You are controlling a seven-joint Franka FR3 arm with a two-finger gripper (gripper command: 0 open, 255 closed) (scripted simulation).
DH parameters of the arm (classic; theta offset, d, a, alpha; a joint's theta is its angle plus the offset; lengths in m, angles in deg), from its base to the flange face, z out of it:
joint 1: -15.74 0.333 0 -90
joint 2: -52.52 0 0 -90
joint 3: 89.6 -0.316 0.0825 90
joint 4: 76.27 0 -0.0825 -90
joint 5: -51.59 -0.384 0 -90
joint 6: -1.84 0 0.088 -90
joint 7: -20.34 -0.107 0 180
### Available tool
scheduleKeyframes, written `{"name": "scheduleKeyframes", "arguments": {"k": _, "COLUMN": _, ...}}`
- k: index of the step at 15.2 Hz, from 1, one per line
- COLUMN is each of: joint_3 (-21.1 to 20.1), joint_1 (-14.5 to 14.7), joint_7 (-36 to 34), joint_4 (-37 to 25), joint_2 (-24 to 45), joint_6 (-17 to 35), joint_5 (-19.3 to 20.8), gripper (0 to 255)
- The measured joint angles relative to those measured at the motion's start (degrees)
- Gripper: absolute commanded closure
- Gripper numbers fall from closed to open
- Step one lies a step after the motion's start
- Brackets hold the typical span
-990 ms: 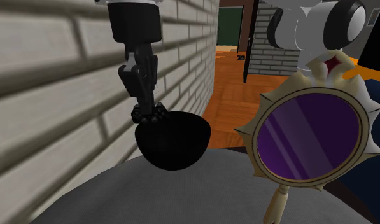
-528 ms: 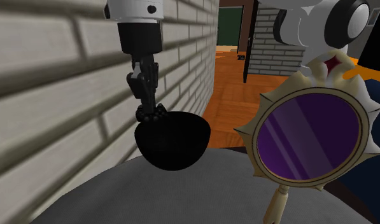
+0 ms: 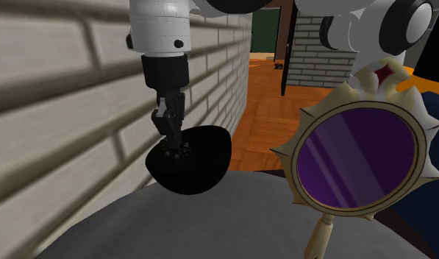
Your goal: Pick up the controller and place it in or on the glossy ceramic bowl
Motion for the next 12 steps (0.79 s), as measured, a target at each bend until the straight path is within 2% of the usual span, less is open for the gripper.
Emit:
{"name": "scheduleKeyframes", "arguments": {"k": 6, "joint_3": 0.03, "joint_1": -0.04, "joint_7": 0.05, "joint_4": 0.70, "joint_2": -0.05, "joint_6": 0.65, "joint_5": -0.02, "gripper": 255}}
{"name": "scheduleKeyframes", "arguments": {"k": 7, "joint_3": 0.03, "joint_1": -0.04, "joint_7": 0.05, "joint_4": 0.70, "joint_2": -0.05, "joint_6": 0.65, "joint_5": -0.02, "gripper": 0}}
{"name": "scheduleKeyframes", "arguments": {"k": 12, "joint_3": 0.03, "joint_1": -0.04, "joint_7": 0.05, "joint_4": 0.70, "joint_2": -0.05, "joint_6": 0.67, "joint_5": -0.02, "gripper": 0}}
